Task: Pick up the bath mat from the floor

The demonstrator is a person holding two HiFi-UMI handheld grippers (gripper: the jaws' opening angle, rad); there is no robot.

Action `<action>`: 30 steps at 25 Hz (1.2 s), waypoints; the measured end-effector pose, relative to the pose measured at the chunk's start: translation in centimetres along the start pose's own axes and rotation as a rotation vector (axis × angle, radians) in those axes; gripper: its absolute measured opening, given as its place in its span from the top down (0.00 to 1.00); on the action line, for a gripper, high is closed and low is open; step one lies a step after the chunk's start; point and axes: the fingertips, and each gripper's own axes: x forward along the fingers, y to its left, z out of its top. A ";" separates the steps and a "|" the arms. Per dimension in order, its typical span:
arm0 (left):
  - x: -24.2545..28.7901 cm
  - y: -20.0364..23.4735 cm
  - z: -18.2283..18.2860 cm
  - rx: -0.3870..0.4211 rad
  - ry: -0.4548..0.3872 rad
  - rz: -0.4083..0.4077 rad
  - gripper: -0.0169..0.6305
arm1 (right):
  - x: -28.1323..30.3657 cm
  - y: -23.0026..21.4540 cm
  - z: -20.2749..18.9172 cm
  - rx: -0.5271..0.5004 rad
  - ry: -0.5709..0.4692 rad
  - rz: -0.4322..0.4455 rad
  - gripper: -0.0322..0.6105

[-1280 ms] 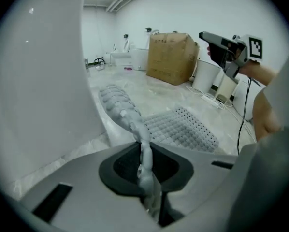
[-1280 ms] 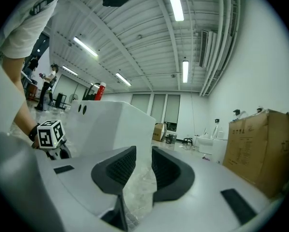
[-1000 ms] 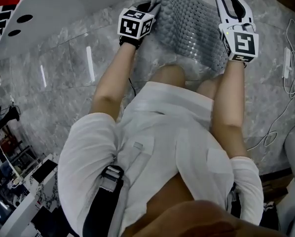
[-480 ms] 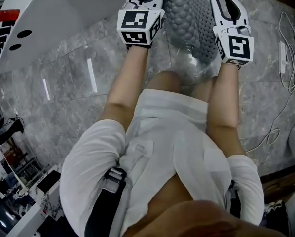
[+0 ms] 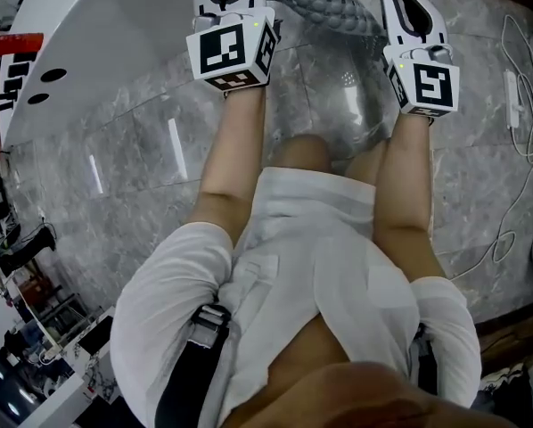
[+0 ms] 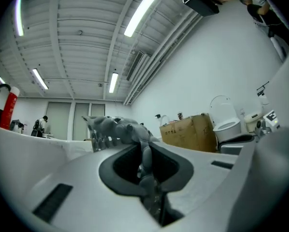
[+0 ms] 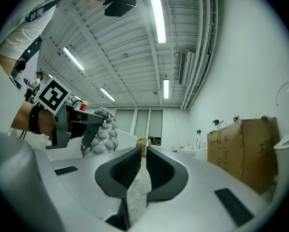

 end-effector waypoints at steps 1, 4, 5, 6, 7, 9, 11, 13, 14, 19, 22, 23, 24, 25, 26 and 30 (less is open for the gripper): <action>0.0 0.0 -0.2 -0.007 -0.002 0.001 0.90 | 0.0 0.0 0.0 -0.001 0.004 -0.001 0.87; -0.1 0.0 -0.9 -0.022 -0.004 -0.004 0.90 | 0.2 -0.3 -0.2 -0.001 0.018 -0.017 0.90; -0.1 0.0 -1.1 -0.024 -0.002 -0.007 0.90 | 0.1 -0.5 -0.2 -0.003 0.023 -0.025 0.91; -0.2 0.0 -1.3 -0.023 -0.001 -0.008 0.90 | 0.1 -0.7 -0.3 -0.006 0.027 -0.032 0.91; -0.3 0.0 -1.4 -0.022 -0.002 -0.009 0.90 | 0.0 -0.8 -0.4 -0.008 0.031 -0.038 0.91; -0.5 -0.2 -1.7 -0.012 -0.007 -0.013 0.90 | -0.1 -1.1 -0.6 -0.010 0.037 -0.044 0.91; -0.7 -0.3 -2.0 -0.003 -0.013 -0.020 0.90 | -0.1 -1.0 -0.6 -0.010 0.037 -0.044 0.91; -1.0 -0.2 -2.4 -0.006 -0.015 -0.025 0.90 | 0.0 -0.8 -0.5 -0.014 0.035 -0.038 0.91; -1.1 -0.2 -2.6 -0.010 -0.014 -0.026 0.90 | 0.0 -0.6 -0.5 -0.015 0.035 -0.035 0.91; -1.2 -0.2 -2.9 -0.023 -0.015 -0.033 0.89 | 0.1 -0.7 -0.4 -0.011 0.030 -0.038 0.91; -1.2 -0.3 -2.8 -0.029 -0.020 -0.032 0.89 | 0.0 -0.8 -0.5 -0.013 0.031 -0.040 0.91; -1.2 -0.3 -2.8 -0.031 -0.021 -0.033 0.89 | 0.0 -0.8 -0.6 -0.013 0.032 -0.039 0.91; -1.2 -0.3 -2.7 -0.033 -0.022 -0.034 0.89 | 0.0 -0.7 -0.6 -0.013 0.033 -0.039 0.91; -1.1 -0.3 -2.7 -0.035 -0.023 -0.036 0.89 | 0.1 -0.7 -0.6 -0.012 0.034 -0.038 0.91; -1.1 -0.3 -2.6 -0.037 -0.024 -0.037 0.89 | 0.1 -0.7 -0.7 -0.012 0.035 -0.037 0.91; -1.2 -0.3 -2.5 -0.046 -0.025 -0.034 0.89 | 0.1 -0.7 -0.8 -0.010 0.039 -0.032 0.91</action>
